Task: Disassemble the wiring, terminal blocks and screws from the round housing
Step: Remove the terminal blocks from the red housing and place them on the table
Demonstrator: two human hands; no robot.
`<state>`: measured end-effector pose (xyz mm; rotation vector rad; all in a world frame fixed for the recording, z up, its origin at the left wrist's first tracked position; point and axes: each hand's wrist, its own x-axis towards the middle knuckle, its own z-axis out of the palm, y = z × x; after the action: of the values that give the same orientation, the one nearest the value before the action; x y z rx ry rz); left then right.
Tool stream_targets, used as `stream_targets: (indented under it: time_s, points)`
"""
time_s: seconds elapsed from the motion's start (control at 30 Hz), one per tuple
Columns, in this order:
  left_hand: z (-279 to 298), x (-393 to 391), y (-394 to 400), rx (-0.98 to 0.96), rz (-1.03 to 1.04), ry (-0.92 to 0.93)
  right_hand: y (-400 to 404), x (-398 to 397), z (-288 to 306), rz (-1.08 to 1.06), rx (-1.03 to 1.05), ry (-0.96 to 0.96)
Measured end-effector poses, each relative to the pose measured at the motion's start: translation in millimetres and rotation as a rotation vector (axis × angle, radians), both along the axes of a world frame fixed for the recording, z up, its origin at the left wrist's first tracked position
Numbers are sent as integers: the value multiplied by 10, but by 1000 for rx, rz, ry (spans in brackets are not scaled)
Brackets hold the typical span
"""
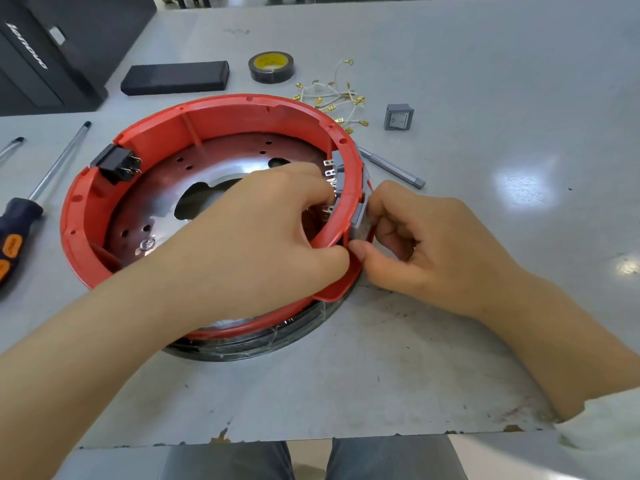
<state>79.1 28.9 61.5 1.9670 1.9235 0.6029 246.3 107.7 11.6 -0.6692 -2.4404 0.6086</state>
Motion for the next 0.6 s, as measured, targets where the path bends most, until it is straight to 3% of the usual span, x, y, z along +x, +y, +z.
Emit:
stream_targets:
  time_s: [0.3, 0.6]
  points:
    - [-3, 47, 6, -36, 33, -106, -134, -86, 7, -103, 67, 137]
    - [-5, 46, -5, -39, 46, -140, -187, -115, 18, -170, 173, 121]
